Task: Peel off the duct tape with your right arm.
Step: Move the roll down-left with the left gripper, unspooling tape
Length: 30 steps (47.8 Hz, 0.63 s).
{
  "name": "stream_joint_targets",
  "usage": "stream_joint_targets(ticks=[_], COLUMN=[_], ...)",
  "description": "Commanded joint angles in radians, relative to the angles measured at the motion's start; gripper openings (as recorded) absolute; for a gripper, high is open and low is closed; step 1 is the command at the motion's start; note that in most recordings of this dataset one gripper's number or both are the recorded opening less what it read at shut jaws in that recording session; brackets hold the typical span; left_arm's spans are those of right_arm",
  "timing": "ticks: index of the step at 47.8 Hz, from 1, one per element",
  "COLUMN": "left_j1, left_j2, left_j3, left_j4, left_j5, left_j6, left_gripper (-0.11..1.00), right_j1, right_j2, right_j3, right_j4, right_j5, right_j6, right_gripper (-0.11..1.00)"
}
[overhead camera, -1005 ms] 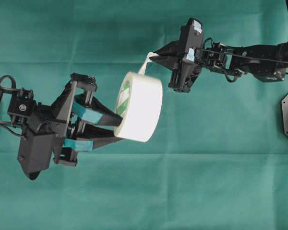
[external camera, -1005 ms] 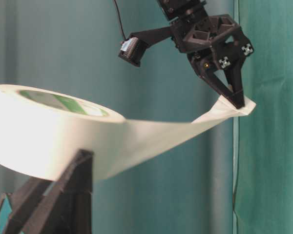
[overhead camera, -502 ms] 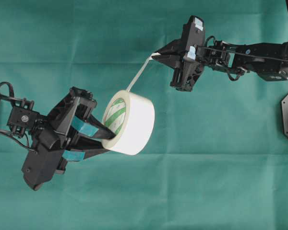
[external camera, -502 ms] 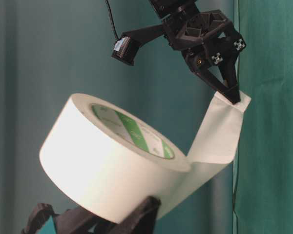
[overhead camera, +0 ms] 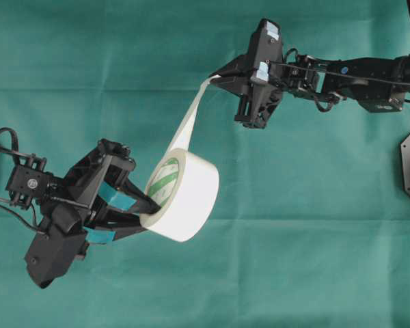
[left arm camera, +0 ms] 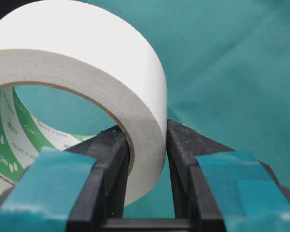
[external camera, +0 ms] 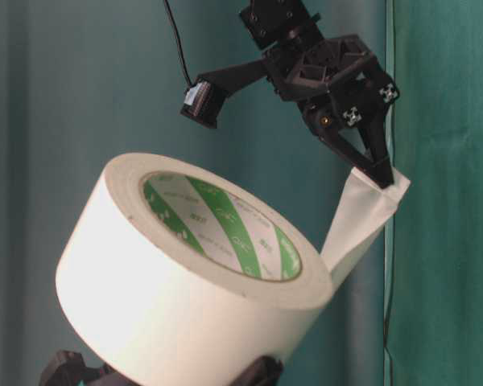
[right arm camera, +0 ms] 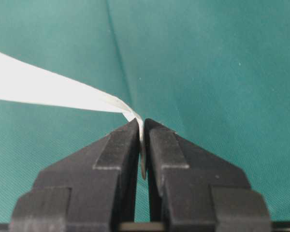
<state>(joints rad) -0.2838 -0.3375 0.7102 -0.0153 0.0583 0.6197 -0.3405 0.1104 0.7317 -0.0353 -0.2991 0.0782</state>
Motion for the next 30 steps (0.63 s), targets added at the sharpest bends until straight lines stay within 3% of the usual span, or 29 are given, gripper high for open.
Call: stream_joint_targets(ticks=[1,30], left_j1=[-0.048,-0.066], left_j2=[-0.025,-0.023], left_j3=[-0.037,-0.014], left_j4=[-0.003,-0.003], left_j5=[0.006,0.117], left_j6=[-0.009,-0.126], left_gripper=[0.20,0.20], right_j1=[-0.038,-0.043], right_j2=[-0.005,-0.003], right_j3=[-0.021,-0.028], right_j4=[0.002,0.002], right_j5=[0.015,0.058], right_j6=[0.003,0.003], right_gripper=[-0.09,-0.09])
